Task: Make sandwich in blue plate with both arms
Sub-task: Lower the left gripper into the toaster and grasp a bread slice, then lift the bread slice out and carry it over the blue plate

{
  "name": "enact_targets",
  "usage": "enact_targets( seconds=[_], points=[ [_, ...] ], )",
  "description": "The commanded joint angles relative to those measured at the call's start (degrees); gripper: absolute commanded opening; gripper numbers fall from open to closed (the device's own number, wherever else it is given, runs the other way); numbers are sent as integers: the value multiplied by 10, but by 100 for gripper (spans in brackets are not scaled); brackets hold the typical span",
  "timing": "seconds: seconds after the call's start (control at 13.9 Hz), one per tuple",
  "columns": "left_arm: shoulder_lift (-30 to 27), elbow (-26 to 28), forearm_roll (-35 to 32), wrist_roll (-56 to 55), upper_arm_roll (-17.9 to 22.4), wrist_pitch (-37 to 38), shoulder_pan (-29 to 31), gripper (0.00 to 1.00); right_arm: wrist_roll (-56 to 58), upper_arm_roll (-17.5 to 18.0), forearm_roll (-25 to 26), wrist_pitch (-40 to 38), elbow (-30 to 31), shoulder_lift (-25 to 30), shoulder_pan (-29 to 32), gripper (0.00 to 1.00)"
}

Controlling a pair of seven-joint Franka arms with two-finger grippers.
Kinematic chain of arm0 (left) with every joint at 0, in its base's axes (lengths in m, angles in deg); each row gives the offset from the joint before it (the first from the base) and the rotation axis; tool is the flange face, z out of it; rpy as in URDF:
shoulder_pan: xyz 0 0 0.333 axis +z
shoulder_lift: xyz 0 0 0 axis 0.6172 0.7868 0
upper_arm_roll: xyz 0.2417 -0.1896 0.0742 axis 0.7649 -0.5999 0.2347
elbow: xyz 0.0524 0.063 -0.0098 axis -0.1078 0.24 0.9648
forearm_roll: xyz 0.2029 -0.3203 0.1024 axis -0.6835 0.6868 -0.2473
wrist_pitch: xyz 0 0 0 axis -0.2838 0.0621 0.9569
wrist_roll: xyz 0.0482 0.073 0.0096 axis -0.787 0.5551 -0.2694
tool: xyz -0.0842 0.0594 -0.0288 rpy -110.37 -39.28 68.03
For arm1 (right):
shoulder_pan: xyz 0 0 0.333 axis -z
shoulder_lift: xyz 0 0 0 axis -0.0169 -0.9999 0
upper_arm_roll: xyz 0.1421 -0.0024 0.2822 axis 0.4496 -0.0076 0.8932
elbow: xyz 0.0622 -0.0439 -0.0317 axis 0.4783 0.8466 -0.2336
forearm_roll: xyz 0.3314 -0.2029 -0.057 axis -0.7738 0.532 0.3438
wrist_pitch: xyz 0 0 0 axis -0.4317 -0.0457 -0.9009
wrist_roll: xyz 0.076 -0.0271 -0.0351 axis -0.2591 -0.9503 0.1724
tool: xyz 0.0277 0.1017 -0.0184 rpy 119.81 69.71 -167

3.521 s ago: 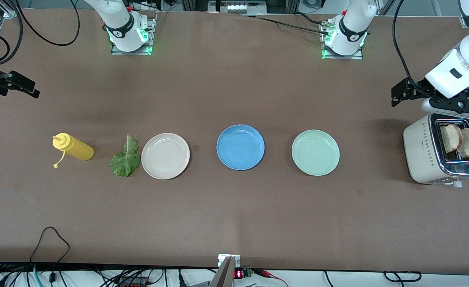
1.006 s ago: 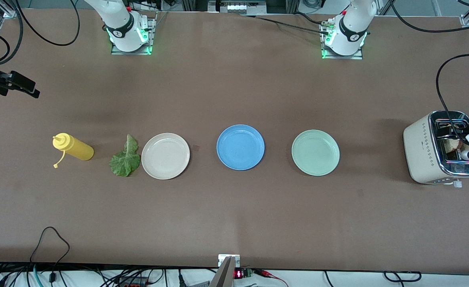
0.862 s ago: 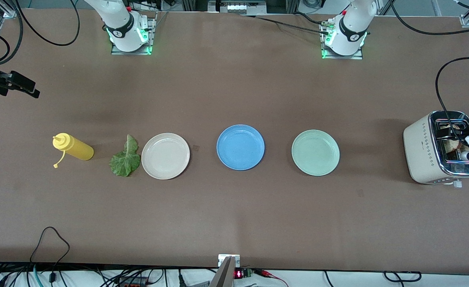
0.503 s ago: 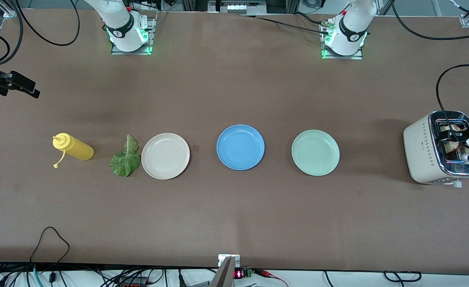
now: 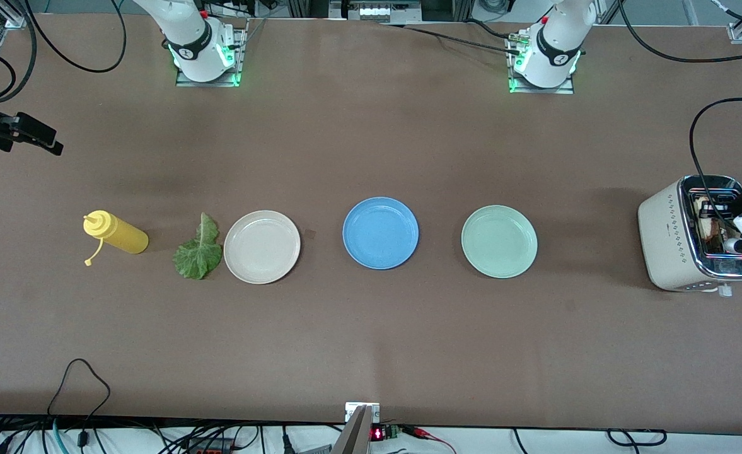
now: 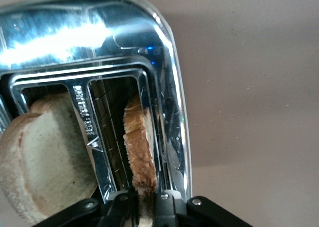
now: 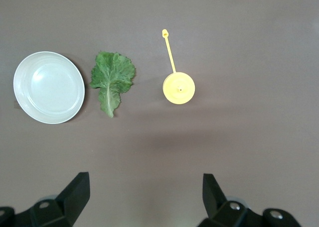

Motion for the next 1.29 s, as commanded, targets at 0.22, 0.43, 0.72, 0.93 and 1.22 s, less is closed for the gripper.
enact_targets(
  seconds=[0.22,0.43,0.72,0.93,1.22],
  points=[
    [-11,-147,-46,-10,-15,174,-102,5,0,3,6,-10,-6,1,1,100],
    [-13,-185,-45,-9,-16,222,-163,7,0,3,6,-9,-6,1,1,100],
    [-1,-186,-18,-40,-32,283,-309,2,0,2,6,-9,-6,1,1,100],
    [39,-189,132,-146,-33,266,-343,1,0,2,6,-9,-7,0,1,100],
    [98,-183,351,-262,-32,115,-373,1,0,2,6,-9,-6,0,2,100]
  ],
)
